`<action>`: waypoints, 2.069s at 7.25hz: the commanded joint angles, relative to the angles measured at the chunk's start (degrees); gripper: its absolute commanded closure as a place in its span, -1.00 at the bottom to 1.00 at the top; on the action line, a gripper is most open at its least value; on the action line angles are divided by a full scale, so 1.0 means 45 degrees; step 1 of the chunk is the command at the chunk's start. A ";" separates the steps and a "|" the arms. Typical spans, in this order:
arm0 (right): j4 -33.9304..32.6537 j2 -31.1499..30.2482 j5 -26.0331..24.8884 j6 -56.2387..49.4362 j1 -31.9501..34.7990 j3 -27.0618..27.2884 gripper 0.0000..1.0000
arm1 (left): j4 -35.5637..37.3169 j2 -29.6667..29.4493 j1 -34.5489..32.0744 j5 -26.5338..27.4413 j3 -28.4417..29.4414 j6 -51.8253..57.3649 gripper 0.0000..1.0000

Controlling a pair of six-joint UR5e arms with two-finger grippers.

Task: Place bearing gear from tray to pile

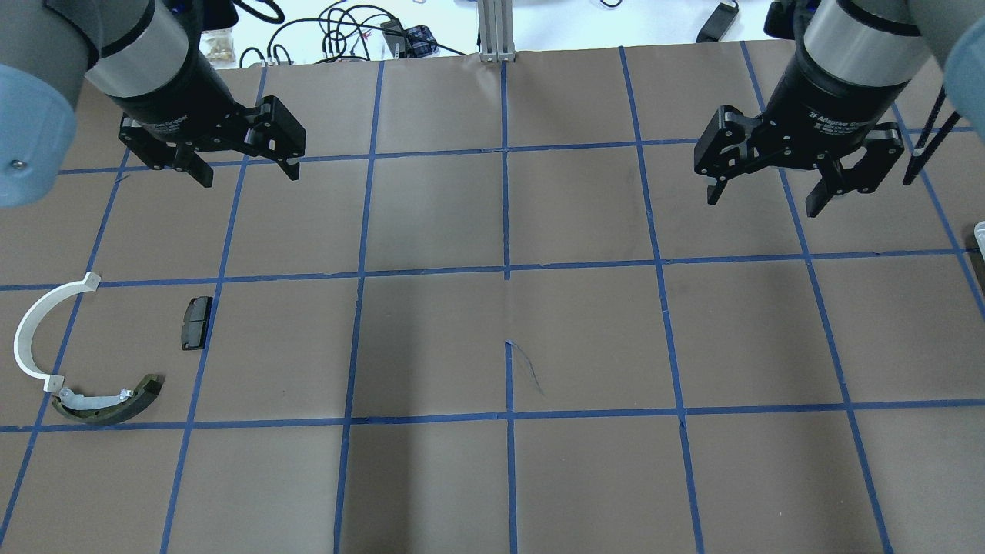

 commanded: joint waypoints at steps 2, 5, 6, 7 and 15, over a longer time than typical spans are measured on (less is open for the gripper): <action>0.0020 0.0005 -0.0019 0.0026 -0.0019 0.0003 -1.00 | 0.0000 0.0007 0.0019 0.0007 0.0007 0.0000 -1.00; 0.0020 0.0005 -0.0019 0.0026 -0.0019 0.0003 -1.00 | 0.0000 0.0007 0.0059 -0.0013 0.0007 0.0000 -1.00; 0.0058 0.0005 -0.0019 0.0026 -0.0058 0.0003 -1.00 | 0.0020 0.0007 0.0059 -0.0013 0.0007 0.0000 -1.00; 0.0059 0.0005 -0.0019 0.0026 -0.0039 0.0003 -1.00 | 0.0020 0.0007 0.0059 -0.0013 0.0007 0.0000 -1.00; -0.1454 0.1406 -0.1325 -0.4731 -0.6260 0.0023 -1.00 | 0.0001 -0.0052 0.0059 -0.0013 0.0085 -0.0020 -1.00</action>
